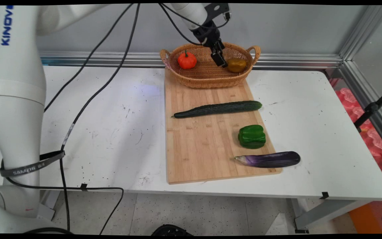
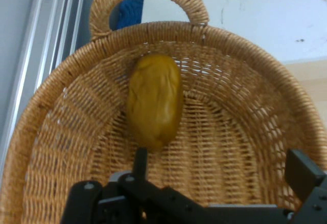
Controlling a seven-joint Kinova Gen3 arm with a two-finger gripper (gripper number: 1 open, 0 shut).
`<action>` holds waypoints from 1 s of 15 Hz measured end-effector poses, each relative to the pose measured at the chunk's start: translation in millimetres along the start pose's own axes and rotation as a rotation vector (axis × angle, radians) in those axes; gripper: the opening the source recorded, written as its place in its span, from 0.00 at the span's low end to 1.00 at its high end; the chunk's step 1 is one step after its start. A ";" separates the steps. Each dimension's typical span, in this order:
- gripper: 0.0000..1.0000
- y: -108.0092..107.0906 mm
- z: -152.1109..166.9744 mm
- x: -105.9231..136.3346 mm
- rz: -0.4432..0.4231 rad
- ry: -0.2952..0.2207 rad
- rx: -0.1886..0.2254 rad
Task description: Pick up the potato from the vegetable basket
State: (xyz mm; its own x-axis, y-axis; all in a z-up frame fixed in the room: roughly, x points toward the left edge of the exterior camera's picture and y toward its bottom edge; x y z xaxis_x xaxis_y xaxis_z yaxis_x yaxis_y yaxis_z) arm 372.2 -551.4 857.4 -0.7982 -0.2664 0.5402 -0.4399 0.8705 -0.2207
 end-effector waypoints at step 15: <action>1.00 -35.4 72.0 -3.2 0.074 0.074 0.001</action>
State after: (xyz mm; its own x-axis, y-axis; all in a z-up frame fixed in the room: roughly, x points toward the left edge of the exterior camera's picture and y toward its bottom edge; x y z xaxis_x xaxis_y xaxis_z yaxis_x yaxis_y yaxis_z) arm 360.6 -611.2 805.0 -0.7960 -0.1696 0.5811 -0.3811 0.8862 -0.2634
